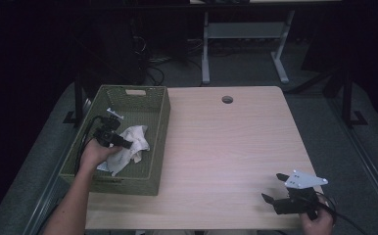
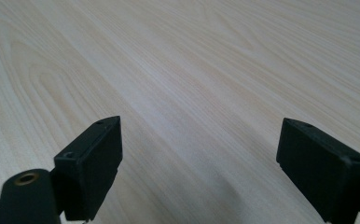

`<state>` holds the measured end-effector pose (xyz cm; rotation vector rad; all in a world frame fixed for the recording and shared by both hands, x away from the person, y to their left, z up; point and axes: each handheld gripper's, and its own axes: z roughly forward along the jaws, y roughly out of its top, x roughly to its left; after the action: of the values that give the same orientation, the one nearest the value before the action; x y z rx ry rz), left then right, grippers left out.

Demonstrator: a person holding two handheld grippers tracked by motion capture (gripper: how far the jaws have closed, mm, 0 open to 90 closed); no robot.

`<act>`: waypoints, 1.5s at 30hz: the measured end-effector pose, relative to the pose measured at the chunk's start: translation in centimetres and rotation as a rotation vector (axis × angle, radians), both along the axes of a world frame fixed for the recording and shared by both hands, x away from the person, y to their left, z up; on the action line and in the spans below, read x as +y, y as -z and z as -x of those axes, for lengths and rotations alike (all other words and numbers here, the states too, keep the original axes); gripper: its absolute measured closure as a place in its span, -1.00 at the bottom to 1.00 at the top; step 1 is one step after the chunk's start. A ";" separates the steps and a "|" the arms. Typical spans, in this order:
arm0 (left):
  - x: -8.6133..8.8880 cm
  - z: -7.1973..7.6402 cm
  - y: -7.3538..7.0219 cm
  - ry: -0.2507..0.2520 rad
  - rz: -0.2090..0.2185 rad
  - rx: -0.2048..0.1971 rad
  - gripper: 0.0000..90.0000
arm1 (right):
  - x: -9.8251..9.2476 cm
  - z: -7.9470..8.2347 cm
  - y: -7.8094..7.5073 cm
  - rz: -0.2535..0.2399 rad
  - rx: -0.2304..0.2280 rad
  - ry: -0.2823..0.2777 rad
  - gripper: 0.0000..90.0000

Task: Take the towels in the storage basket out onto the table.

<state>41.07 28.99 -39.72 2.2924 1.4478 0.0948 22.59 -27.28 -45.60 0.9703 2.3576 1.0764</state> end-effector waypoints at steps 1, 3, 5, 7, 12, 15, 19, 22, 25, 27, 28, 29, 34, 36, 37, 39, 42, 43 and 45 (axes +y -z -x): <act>0.0 0.0 0.0 0.000 0.000 0.000 0.67 | 0.0 0.0 0.0 0.000 0.000 0.000 -0.69; 0.1 0.1 -0.2 0.009 0.005 -0.003 0.70 | 0.0 0.0 0.0 -0.004 -0.001 0.001 -0.69; 0.1 0.2 -0.2 0.007 0.011 -0.006 0.74 | 0.0 0.1 -0.1 -0.004 -0.001 0.000 -0.69; 0.3 0.3 -0.4 0.008 0.027 -0.011 0.75 | 0.0 0.1 -0.1 -0.002 -0.002 0.000 -0.69; 0.8 0.7 -0.5 -0.007 0.083 -0.019 0.79 | 0.0 0.0 -0.1 -0.004 -0.006 -0.001 -0.69; 1.1 1.0 -0.9 -0.017 0.122 -0.031 0.80 | 0.0 0.1 -0.1 -0.005 -0.007 0.001 -0.69; 1.4 1.5 -1.8 -0.024 0.151 -0.055 0.80 | 0.0 0.1 -0.1 -0.005 -0.010 0.003 -0.69; 1.8 1.9 -2.5 -0.032 0.200 -0.078 0.80 | 0.0 0.1 -0.1 -0.009 -0.009 0.007 -0.69; 2.1 2.4 -3.1 -0.031 0.218 -0.092 0.80 | -0.1 0.1 -0.2 -0.010 -0.012 0.013 -0.69; 2.4 2.7 -3.4 -0.027 0.224 -0.102 0.80 | -0.1 0.2 -0.2 -0.011 -0.013 0.017 -0.69; 2.5 2.9 -3.6 -0.032 0.237 -0.110 0.80 | -0.1 0.2 -0.2 -0.012 -0.013 0.017 -0.69; 2.6 3.0 -3.7 -0.044 0.254 -0.118 0.80 | -0.1 0.2 -0.2 -0.011 -0.011 0.017 -0.69; 3.5 3.7 -4.1 -0.050 0.320 -0.138 0.80 | -0.1 0.1 -0.2 -0.008 -0.014 0.016 -0.69; 3.7 4.0 -4.3 -0.058 0.352 -0.154 0.80 | -0.1 0.1 -0.2 -0.008 -0.016 0.018 -0.69; 3.9 4.1 -4.4 -0.056 0.362 -0.161 0.80 | -0.1 0.1 -0.2 -0.009 -0.016 0.021 -0.69; 4.2 4.4 -4.6 -0.062 0.395 -0.184 0.80 | -0.1 0.0 -0.2 -0.009 -0.016 0.022 -0.69; 4.4 4.8 -5.0 -0.055 0.417 -0.210 0.80 | -0.1 0.0 -0.2 -0.008 -0.018 0.023 -0.69; 4.5 4.9 -5.1 -0.060 0.434 -0.216 0.81 | -0.1 0.0 -0.2 -0.007 -0.018 0.024 -0.69; 4.7 5.2 -5.5 -0.060 0.454 -0.235 0.81 | -0.1 0.0 -0.2 -0.009 -0.019 0.024 -0.69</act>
<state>35.92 33.67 -34.27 1.8079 1.2649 0.0449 22.59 -27.35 -45.38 0.9845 2.3225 1.0833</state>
